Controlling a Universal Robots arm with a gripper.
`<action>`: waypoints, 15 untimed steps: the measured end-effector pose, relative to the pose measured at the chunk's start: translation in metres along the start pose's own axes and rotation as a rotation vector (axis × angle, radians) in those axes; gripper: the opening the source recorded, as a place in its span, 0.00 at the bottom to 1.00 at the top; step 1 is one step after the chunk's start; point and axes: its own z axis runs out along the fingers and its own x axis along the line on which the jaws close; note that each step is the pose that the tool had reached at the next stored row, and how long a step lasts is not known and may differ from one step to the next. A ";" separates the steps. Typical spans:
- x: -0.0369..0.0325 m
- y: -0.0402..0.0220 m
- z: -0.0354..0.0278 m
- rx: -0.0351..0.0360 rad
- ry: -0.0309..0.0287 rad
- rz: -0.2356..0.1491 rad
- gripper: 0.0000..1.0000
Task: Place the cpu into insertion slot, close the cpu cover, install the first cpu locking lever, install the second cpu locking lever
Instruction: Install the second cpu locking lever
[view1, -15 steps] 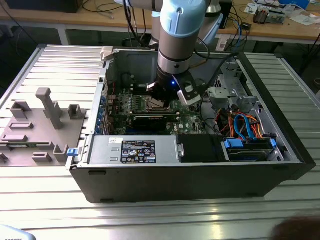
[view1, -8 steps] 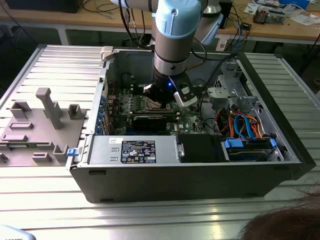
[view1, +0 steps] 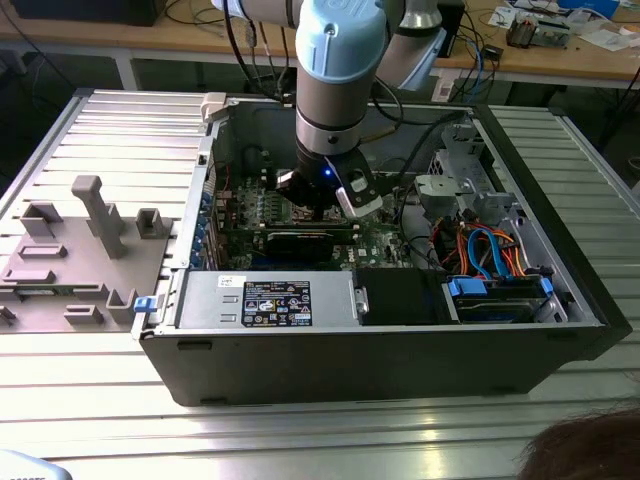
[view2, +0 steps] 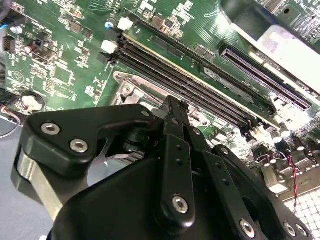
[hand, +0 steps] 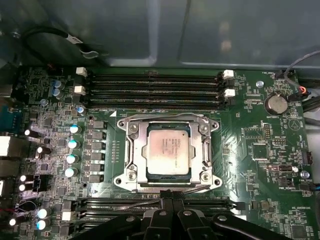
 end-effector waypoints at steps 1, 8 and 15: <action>0.0009 -0.0003 0.0011 -0.0001 0.0000 0.000 0.11; 0.0050 -0.0023 0.0077 0.0001 0.0001 0.000 0.11; 0.0083 -0.0037 0.0142 0.0001 0.0001 0.000 0.11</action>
